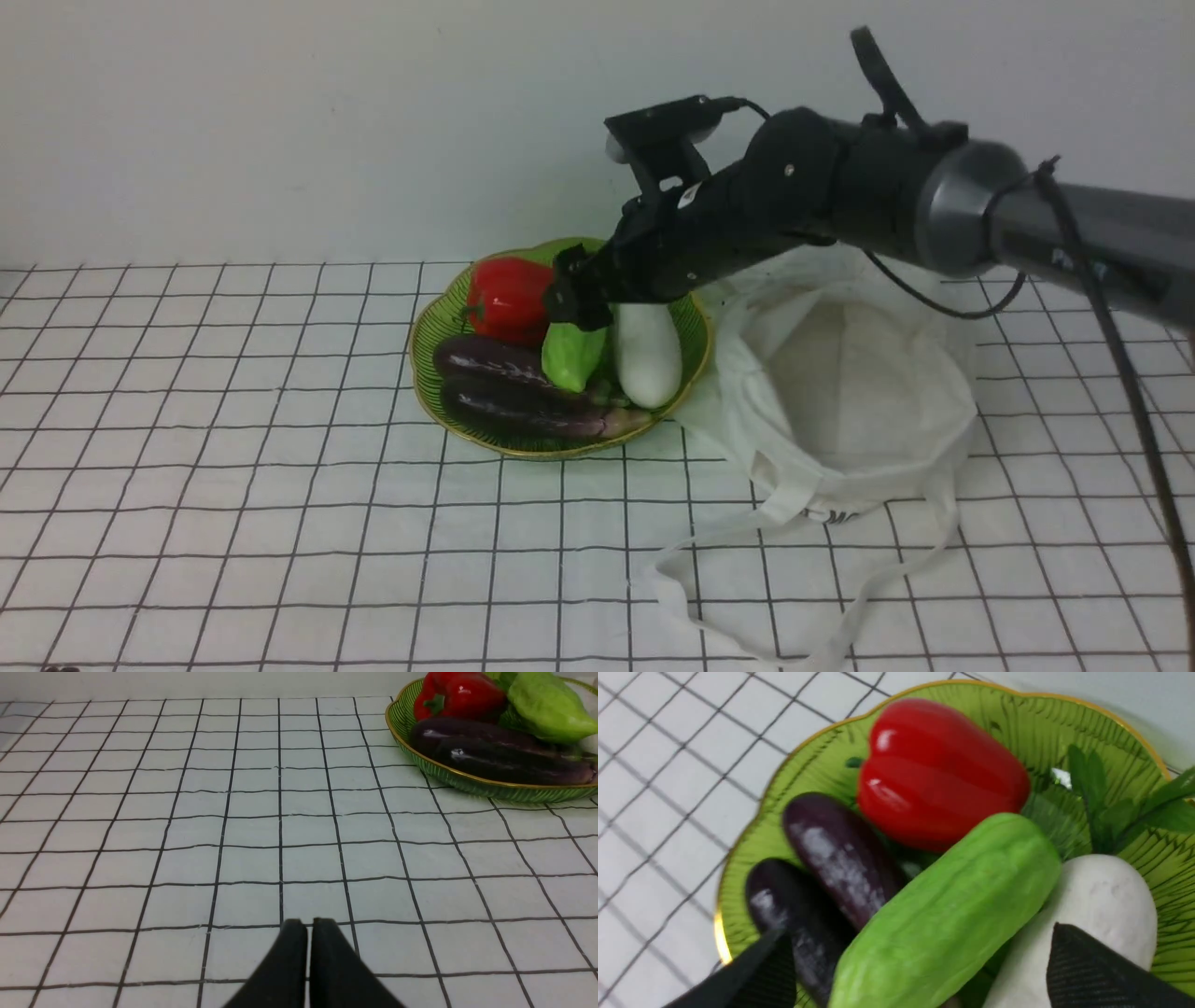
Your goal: Take vegetables from bag on white checkered tablecloth place on plate.
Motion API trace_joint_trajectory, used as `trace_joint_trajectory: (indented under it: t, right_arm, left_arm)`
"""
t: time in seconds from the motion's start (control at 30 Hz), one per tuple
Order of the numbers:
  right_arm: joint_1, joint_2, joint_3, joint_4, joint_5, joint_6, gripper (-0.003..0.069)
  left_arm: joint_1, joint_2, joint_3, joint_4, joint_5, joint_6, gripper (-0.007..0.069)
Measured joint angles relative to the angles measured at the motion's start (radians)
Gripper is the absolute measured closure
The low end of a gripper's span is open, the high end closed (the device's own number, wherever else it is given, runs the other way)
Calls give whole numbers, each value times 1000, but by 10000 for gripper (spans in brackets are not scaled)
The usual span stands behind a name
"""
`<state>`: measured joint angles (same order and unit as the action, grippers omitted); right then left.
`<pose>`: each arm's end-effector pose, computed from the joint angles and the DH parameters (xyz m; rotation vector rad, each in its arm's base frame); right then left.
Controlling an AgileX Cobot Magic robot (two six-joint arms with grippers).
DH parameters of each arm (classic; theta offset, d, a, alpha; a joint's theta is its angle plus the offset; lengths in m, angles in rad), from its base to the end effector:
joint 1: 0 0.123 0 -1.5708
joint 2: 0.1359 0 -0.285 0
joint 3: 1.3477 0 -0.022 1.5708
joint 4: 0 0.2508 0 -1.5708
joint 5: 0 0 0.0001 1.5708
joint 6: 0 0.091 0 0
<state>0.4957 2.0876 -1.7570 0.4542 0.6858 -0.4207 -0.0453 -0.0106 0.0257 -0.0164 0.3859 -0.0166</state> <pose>0.4081 0.2494 0.2430 -0.7991 2.3427 0.5353 0.0522 -0.0029 0.1704 0.0170 1.8849 -0.0586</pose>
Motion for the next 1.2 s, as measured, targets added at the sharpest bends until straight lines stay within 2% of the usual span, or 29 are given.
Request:
trace_joint_trajectory:
  t: [0.07,0.13,0.27,0.43,0.53,0.63,0.77,0.9,0.97,1.0,1.13,1.2]
  right_arm:
    - [-4,-16,-20,-20,59,25,23]
    - [-24,-78,-91,-96,221,100,110]
    - [-61,-212,-166,-246,435,200,318]
    - [-89,-362,-171,-402,566,282,619]
    - [-89,-458,-155,-400,572,287,660]
    - [-89,-600,-84,-367,574,287,671]
    - [-89,-831,132,-321,505,273,673]
    - [-89,-1046,427,-305,324,257,673]
    - [-89,-1193,674,-301,135,255,673]
    - [-89,-1203,693,-301,119,255,673]
    - [-89,-1364,1039,-279,-230,261,673]
    - [-89,-1390,1119,-262,-305,262,673]
  left_arm:
    - [0,0,0,0,0,0,632]
    - [0,0,0,0,0,0,632]
    - [0,0,0,0,0,0,632]
    - [0,0,0,0,0,0,632]
    - [0,0,0,0,0,0,632]
    - [0,0,0,0,0,0,632]
    - [0,0,0,0,0,0,632]
    - [0,0,0,0,0,0,632]
    - [0,0,0,0,0,0,632]
    - [0,0,0,0,0,0,632]
    - [0,0,0,0,0,0,632]
    - [0,0,0,0,0,0,632]
